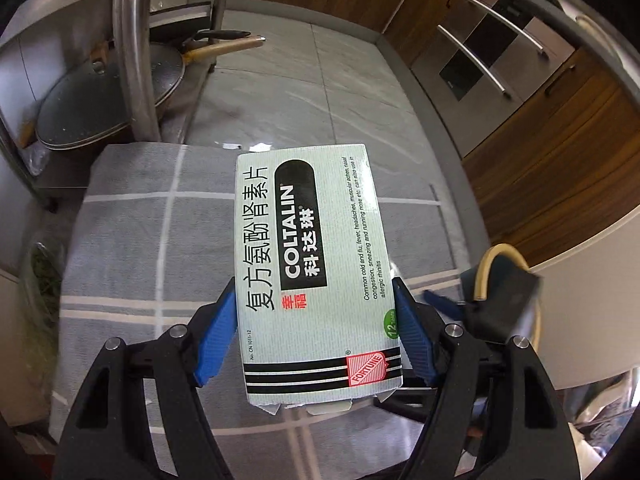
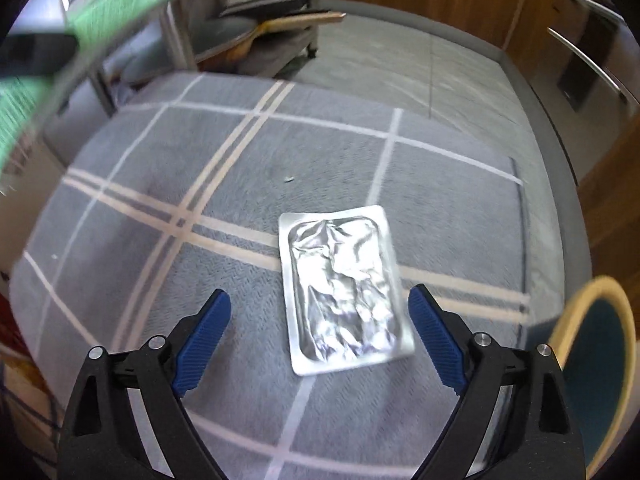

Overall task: Collect trash
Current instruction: 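Grasp the green COLTALIN box with the left gripper while the right gripper grasps the silver foil pack, then carry the COLTALIN box and foil pack over the bin and open both grippers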

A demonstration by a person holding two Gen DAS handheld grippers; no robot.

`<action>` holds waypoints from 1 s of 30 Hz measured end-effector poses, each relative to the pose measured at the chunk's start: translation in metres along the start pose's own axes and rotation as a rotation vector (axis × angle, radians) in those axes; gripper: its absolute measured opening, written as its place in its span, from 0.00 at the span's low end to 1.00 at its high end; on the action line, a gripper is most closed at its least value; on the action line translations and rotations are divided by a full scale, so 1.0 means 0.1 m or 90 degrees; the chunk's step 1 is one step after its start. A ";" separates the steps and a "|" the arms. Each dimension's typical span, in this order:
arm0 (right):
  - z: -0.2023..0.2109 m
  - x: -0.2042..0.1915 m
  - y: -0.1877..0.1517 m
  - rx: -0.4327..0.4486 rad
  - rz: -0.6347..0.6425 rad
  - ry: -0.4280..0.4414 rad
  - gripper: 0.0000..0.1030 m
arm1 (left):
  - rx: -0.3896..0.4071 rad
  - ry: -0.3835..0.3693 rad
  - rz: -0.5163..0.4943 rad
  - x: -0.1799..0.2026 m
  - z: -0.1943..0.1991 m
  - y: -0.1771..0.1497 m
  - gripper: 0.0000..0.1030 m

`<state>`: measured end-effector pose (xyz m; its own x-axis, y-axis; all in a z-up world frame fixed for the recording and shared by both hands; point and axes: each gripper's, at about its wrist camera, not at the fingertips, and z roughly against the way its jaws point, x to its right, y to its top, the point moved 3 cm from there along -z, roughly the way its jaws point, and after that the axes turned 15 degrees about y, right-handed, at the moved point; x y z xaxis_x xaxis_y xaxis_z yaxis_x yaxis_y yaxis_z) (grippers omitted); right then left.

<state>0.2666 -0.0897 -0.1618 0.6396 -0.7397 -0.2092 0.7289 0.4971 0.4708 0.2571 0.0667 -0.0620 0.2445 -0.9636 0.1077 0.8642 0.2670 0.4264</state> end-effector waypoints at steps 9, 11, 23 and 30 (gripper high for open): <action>-0.24 -0.06 0.05 -0.013 0.002 0.008 0.91 | -0.003 -0.035 0.021 0.01 0.03 0.04 0.69; -0.22 -0.06 0.05 -0.005 0.001 0.010 0.86 | 0.000 -0.038 0.023 0.02 0.05 0.05 0.69; -0.04 -0.05 -0.09 0.030 -0.054 0.063 0.58 | 0.011 -0.052 0.019 0.08 0.11 0.07 0.69; 0.17 -0.06 -0.19 0.069 -0.095 0.093 0.58 | 0.018 -0.047 0.017 0.08 0.14 0.07 0.69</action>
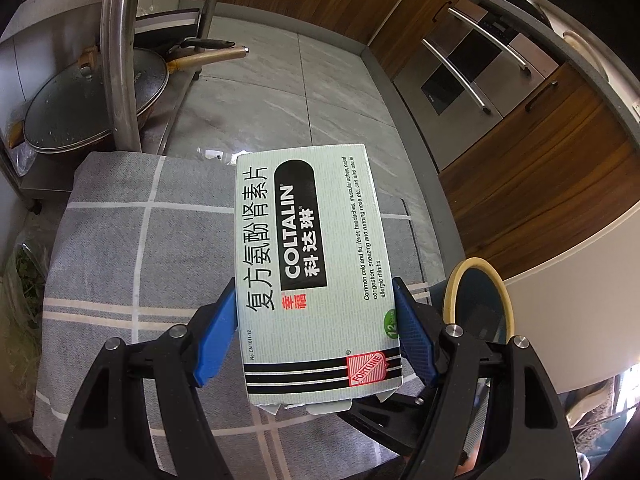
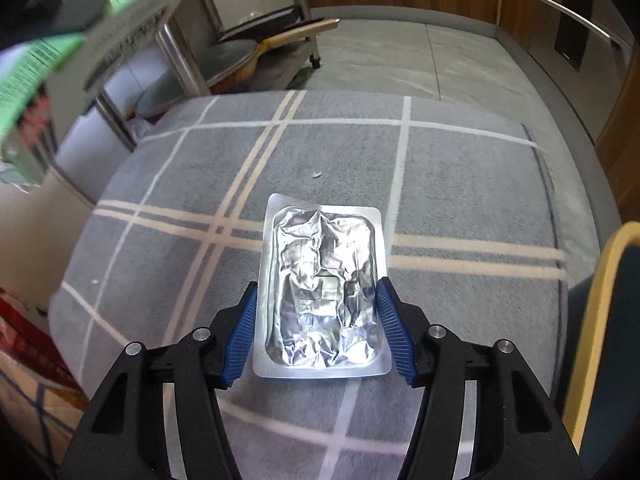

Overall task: Collect trash
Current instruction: 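Carry the COLTALIN box and foil pack over the bin and open both grippers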

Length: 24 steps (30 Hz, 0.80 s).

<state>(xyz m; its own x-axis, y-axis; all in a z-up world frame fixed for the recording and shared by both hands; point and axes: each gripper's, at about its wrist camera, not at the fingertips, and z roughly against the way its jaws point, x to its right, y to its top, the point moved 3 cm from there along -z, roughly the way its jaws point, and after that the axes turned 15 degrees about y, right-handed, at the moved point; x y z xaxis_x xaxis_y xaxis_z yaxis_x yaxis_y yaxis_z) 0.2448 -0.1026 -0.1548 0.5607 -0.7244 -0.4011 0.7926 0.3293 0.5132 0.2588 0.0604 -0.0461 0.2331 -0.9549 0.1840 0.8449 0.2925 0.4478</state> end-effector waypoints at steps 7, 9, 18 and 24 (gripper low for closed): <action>0.50 -0.01 -0.06 0.059 -0.035 0.016 0.58 | 0.003 0.004 -0.012 0.05 0.01 -0.02 0.69; 0.65 -0.01 -0.08 0.077 -0.043 0.016 0.58 | 0.001 0.003 -0.015 0.09 0.00 -0.03 0.69; 1.38 0.13 -0.36 0.158 -0.096 -0.007 0.58 | -0.002 -0.016 -0.053 0.45 0.00 -0.10 0.69; 1.81 0.30 -0.58 0.205 -0.131 -0.034 0.58 | -0.002 -0.040 -0.092 0.85 0.03 -0.20 0.69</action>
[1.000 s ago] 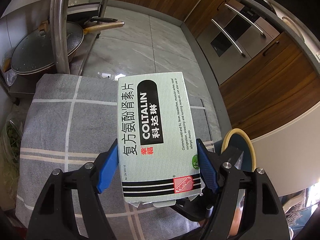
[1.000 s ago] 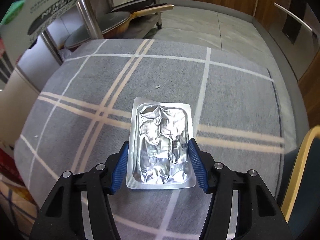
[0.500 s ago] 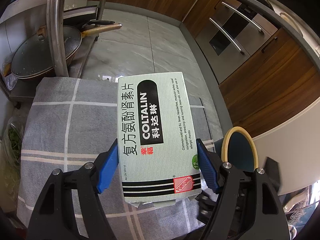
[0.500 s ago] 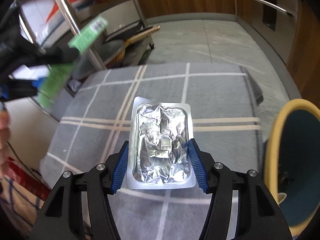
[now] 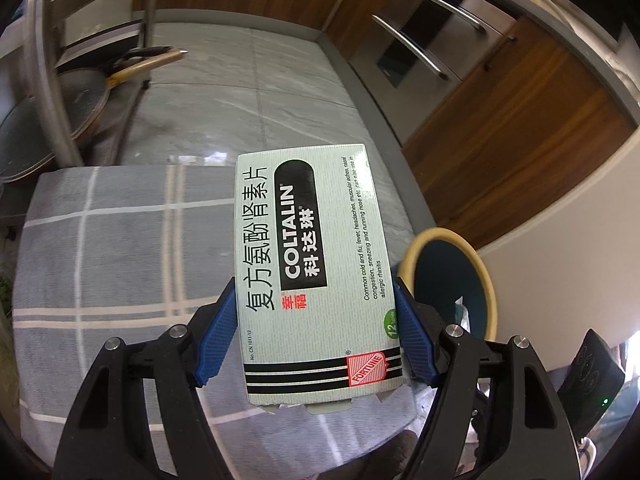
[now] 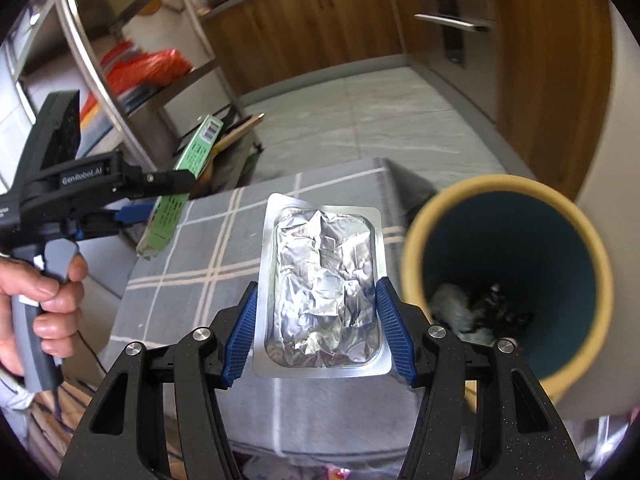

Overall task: Collect trash
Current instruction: 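Carry the COLTALIN box and foil pack over the bin and open both grippers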

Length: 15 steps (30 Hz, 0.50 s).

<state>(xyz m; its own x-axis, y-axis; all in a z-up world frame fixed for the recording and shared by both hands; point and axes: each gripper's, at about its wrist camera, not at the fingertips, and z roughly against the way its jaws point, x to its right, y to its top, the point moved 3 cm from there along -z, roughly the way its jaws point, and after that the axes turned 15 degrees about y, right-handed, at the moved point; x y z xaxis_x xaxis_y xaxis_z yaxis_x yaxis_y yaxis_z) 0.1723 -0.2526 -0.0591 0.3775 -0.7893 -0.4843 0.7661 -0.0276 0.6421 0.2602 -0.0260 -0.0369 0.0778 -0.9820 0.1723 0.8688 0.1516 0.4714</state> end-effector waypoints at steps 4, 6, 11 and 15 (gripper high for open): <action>0.26 0.19 -0.05 0.028 -0.026 -0.027 0.58 | -0.005 -0.028 -0.043 0.36 -0.02 -0.06 0.69; 0.39 0.30 -0.08 0.043 -0.041 -0.044 0.58 | -0.008 -0.044 -0.064 0.52 -0.03 -0.10 0.69; 0.68 0.61 -0.15 0.081 -0.087 -0.076 0.58 | -0.016 -0.088 -0.120 1.02 -0.06 -0.22 0.69; 0.84 0.82 -0.20 0.103 -0.124 -0.099 0.58 | -0.032 -0.106 -0.154 1.36 -0.15 -0.31 0.69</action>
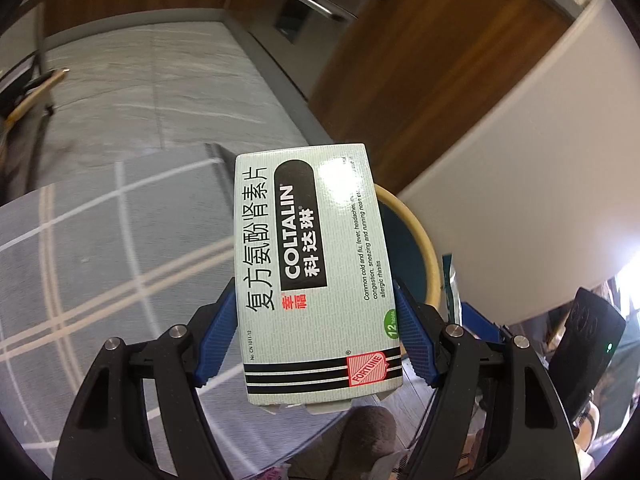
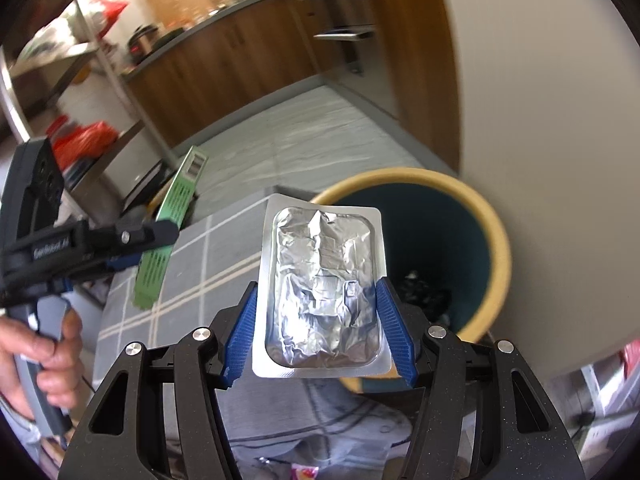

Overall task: Collect trash
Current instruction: 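Carry the COLTALIN box and foil pack over the bin and open both grippers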

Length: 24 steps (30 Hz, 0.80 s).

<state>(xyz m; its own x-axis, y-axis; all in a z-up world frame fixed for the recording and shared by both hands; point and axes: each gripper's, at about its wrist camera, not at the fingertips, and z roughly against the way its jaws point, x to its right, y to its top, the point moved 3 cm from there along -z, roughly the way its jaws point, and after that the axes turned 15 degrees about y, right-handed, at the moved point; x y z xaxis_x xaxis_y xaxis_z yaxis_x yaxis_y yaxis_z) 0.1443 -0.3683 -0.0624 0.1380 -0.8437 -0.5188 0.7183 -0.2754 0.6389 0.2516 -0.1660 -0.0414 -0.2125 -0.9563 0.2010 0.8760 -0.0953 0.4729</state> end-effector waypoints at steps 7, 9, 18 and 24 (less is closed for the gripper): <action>0.11 0.26 0.02 0.030 -0.052 -0.027 0.58 | -0.024 -0.025 -0.053 0.40 -0.23 0.02 0.70; 0.09 0.30 0.02 0.030 -0.061 -0.030 0.58 | -0.030 -0.035 -0.055 0.47 -0.30 0.05 0.70; 0.02 0.47 -0.03 0.018 -0.097 -0.039 0.58 | -0.096 -0.046 -0.057 0.62 -0.87 0.07 0.70; -0.07 0.51 -0.04 0.009 -0.106 -0.040 0.58 | -0.105 -0.044 -0.050 0.65 -1.00 0.11 0.72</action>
<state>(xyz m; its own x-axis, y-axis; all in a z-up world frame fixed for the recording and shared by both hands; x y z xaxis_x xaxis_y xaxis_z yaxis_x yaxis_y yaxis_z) 0.1529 -0.4069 -0.0950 -0.0262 -0.8130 -0.5816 0.7177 -0.4203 0.5552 0.2907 -0.2564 -0.1088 -0.3073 -0.9232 0.2308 0.9134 -0.2181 0.3438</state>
